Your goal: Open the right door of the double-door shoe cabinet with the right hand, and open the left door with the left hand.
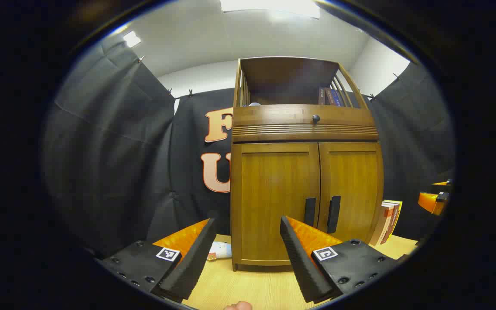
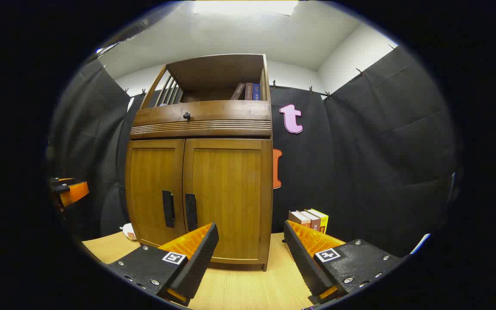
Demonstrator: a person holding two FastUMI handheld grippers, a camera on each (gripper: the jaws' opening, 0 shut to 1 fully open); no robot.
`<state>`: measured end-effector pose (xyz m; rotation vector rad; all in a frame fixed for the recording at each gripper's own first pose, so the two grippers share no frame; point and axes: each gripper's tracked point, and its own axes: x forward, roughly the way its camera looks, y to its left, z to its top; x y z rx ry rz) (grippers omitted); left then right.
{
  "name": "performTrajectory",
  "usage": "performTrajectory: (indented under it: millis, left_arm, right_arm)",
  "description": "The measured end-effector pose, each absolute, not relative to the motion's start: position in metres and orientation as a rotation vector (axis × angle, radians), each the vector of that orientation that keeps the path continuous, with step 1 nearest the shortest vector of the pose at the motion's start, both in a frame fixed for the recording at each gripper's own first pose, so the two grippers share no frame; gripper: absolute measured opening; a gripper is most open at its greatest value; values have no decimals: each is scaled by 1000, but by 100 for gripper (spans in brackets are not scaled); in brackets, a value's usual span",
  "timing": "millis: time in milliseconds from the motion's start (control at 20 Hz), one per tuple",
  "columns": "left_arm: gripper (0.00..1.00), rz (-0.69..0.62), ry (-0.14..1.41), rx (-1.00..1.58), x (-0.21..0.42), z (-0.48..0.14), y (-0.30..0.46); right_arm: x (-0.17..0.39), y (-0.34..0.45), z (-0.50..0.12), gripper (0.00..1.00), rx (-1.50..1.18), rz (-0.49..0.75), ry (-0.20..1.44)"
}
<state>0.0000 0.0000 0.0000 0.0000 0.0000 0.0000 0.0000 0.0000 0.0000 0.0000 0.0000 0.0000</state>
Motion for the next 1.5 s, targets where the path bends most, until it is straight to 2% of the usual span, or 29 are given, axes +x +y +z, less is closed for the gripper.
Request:
performTrajectory:
  millis: [50,100,150,200,250,350,400,450,500,600,650,700,750,800,900,950,1100,1150,1200,1250,1300,1350,1400,1500]
  left_arm:
    - [94,1,0,1,0,0,0]
    - [94,-1,-2,0,1,1,0]
    - [94,-1,-4,-2,2,1,-1]
    - [94,-2,-7,-3,3,2,-1]
    - [94,-2,-9,-3,4,3,-1]
    - [94,0,-7,-3,5,1,-1]
    - [94,0,-7,-3,6,1,-2]
    - [94,0,-7,-4,6,0,-1]
    - [94,0,-7,-4,7,1,-1]
    - [94,-2,-7,-5,9,1,-1]
    - [94,-3,-7,-6,10,0,-2]
    - [95,-3,-7,-6,11,1,-2]
    - [96,-3,-7,-4,10,0,-2]
    - [96,-3,-8,-2,10,1,-3]
    - [95,-2,-7,4,12,-1,-2]
    - [94,-1,-6,6,11,-1,-1]
    - [94,1,-3,3,11,-2,-1]
    - [94,1,-2,3,11,-3,0]
    - [94,4,-3,5,11,-3,1]
    - [96,7,-3,8,11,-1,2]
    - [96,9,-2,10,11,-2,3]
    - [96,12,-2,11,11,-1,3]
    - [96,13,-2,9,10,-1,4]
    - [94,18,-1,4,7,-2,4]
  right_arm:
    - [0,0,-1,98,0,-2,1]
    - [1,-1,0,94,0,-3,3]
    - [2,0,-1,98,1,-3,3]
    - [2,0,-1,94,3,-3,4]
    - [3,1,-1,98,5,-2,3]
    - [5,1,0,98,5,-1,1]
    - [5,0,1,94,2,-2,0]
    - [6,0,1,98,0,-3,-2]
    - [6,1,2,94,-2,-3,-3]
    - [7,0,2,94,-2,-4,-2]
    - [8,0,1,98,0,-3,0]
    - [8,1,1,94,1,-4,-1]
    - [9,0,1,93,1,-5,0]
    - [9,-1,0,98,-1,-5,1]
    - [9,0,0,98,0,-5,3]
    - [9,0,0,94,-1,-7,2]
    - [10,0,1,94,-2,-5,1]
    - [11,2,0,98,0,-1,2]
    - [12,3,1,94,1,3,3]
    - [13,5,1,98,1,8,6]
    - [15,5,4,94,-3,12,5]
    - [18,5,6,98,-7,17,0]
    - [21,8,10,93,-6,28,-4]
    - [30,20,17,98,8,66,-12]
